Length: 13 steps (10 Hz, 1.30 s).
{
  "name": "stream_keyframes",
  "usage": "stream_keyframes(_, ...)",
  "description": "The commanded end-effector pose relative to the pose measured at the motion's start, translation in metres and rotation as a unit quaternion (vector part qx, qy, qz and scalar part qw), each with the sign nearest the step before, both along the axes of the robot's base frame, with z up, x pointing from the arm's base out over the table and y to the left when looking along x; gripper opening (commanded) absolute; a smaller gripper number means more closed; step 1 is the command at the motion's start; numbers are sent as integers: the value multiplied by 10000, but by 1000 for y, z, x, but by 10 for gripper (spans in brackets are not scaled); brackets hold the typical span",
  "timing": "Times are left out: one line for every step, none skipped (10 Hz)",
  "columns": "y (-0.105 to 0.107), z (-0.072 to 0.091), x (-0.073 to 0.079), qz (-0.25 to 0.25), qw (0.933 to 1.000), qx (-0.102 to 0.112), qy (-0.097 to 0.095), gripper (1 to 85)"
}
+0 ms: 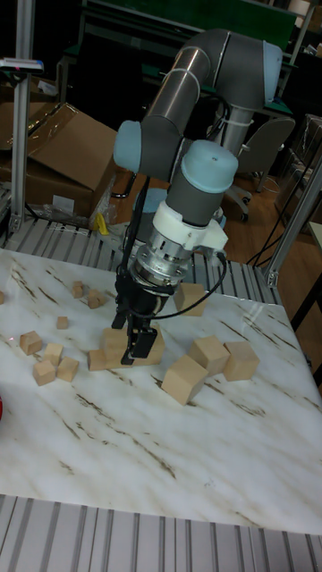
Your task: Stack the blocks in a vertical line of five
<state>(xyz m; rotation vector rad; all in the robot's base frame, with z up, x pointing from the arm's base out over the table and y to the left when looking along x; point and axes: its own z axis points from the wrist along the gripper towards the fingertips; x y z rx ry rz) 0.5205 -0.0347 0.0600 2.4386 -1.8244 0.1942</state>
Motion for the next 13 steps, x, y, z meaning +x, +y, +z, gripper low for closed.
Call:
stream_keyframes(5, -11, -13, -236, 9989, 393, 56, 850)
stream_keyframes(2, -12, -21, -384, 9982, 442, 149, 850)
stream_keyframes(-2, -13, -27, -466, 9977, 442, 203, 850)
stream_keyframes(-2, -15, -31, -530, 9971, 495, 237, 850)
stream_keyframes(-3, -16, -34, -555, 9968, 510, 259, 850)
stream_keyframes(-5, -18, -34, -531, 9972, 472, 244, 850)
stream_keyframes(-6, -22, -31, -496, 9976, 451, 192, 850)
stream_keyframes(-5, -30, -28, -473, 9977, 469, 126, 850)
stream_keyframes(-3, -35, -24, -458, 9976, 510, 60, 850)
stream_keyframes(-2, -39, -22, -437, 9977, 527, 1, 850)
stream_keyframes(-3, -41, -21, -447, 9976, 530, -54, 850)
stream_keyframes(-2, -42, -19, -428, 9975, 547, -98, 840)
stream_keyframes(-3, -41, -18, -531, 9970, 540, -139, 760)
